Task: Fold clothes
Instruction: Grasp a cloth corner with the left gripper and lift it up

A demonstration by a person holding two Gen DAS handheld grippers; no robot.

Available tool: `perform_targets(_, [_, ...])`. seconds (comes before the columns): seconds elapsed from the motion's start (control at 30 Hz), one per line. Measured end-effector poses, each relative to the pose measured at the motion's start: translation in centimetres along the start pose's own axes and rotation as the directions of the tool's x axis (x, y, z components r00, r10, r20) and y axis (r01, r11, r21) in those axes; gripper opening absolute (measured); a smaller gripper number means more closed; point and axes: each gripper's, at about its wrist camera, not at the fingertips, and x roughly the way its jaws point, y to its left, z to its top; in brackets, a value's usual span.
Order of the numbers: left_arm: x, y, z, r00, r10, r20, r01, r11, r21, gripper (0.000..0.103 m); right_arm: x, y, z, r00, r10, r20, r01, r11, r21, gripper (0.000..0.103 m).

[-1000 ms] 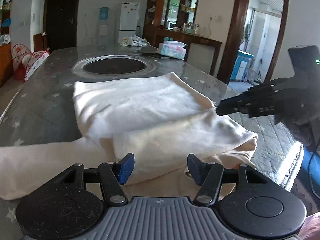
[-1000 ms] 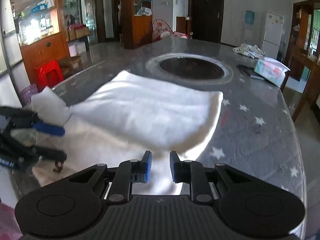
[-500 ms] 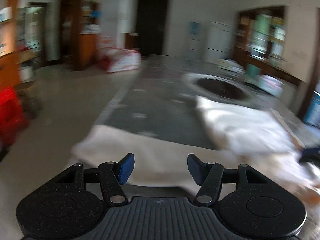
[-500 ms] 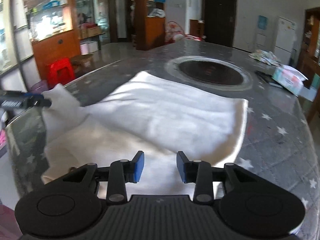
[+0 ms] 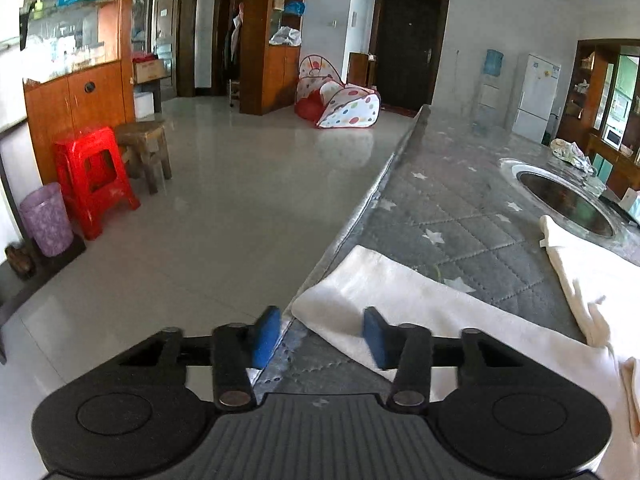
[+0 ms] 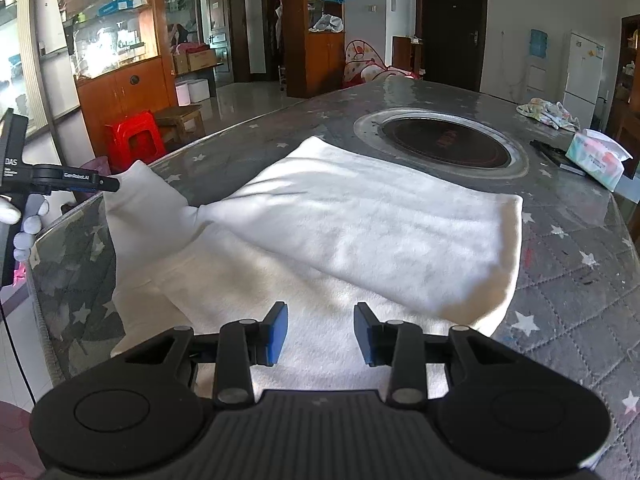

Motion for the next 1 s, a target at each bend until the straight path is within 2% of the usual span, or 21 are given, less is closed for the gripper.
perform_targets(0.07, [0.0,-0.2,0.0,1.000,0.001,0.008,-0.002,1.000,0.010,0.031,-0.1,0.0,-0.1,1.000,-0.001,0.002,0.001,1.000,0.003,0.036])
perform_targets(0.1, [-0.1,-0.3,0.1,1.000,0.006,0.014,-0.006,1.000,0.020,0.021,-0.2,0.0,-0.1,1.000,-0.002,0.003,0.002,1.000,0.003,0.037])
perform_targets(0.2, [-0.3,-0.5,0.4,1.000,-0.001,0.022,0.001,1.000,0.020,0.010,-0.4,-0.1,-0.1,1.000,-0.006,0.010,0.006,1.000,0.010,0.037])
perform_targets(0.27, [-0.6,-0.5,0.7,0.999,-0.026,0.030,0.026,1.000,0.000,0.008,-0.6,-0.2,-0.2,1.000,-0.008,0.015,0.008,1.000,0.015,0.037])
perform_targets(0.37, [-1.8,-0.7,1.5,0.994,-0.099,0.052,0.102,0.994,-0.040,0.006,-1.1,-0.4,-0.3,0.999,-0.011,0.032,0.010,1.000,0.027,0.037])
perform_targets(0.47, [-3.8,-2.0,2.4,0.976,-0.201,0.083,0.205,0.978,-0.040,0.006,-1.7,-0.6,-0.4,0.999,-0.014,0.048,0.013,0.999,0.040,0.037])
perform_targets(0.53, [-5.2,-3.5,3.1,0.957,-0.270,0.105,0.273,0.962,-0.015,0.006,-2.0,-0.7,-0.6,0.998,-0.019,0.057,0.016,0.999,0.049,0.037])
perform_targets(0.6, [-6.3,-5.5,3.5,0.931,-0.349,0.111,0.350,0.937,0.012,0.006,-2.4,-0.9,-0.8,0.998,-0.025,0.066,0.021,0.998,0.060,0.037])
perform_targets(0.7, [-8.1,-8.4,4.1,0.879,-0.463,0.114,0.460,0.887,0.053,0.006,-3.1,-1.4,-1.2,0.996,-0.035,0.079,0.030,0.997,0.073,0.037])
perform_targets(0.83, [-10.2,-12.3,4.8,0.792,-0.601,0.108,0.592,0.799,0.104,0.006,-4.2,-2.1,-1.6,0.993,-0.054,0.101,0.045,0.994,0.097,0.037])
perform_targets(1.0, [-11.2,-17.7,4.1,0.687,-0.725,0.048,0.712,0.685,0.152,0.006,-5.0,-3.0,-2.2,0.991,-0.073,0.114,0.059,0.990,0.126,0.037])
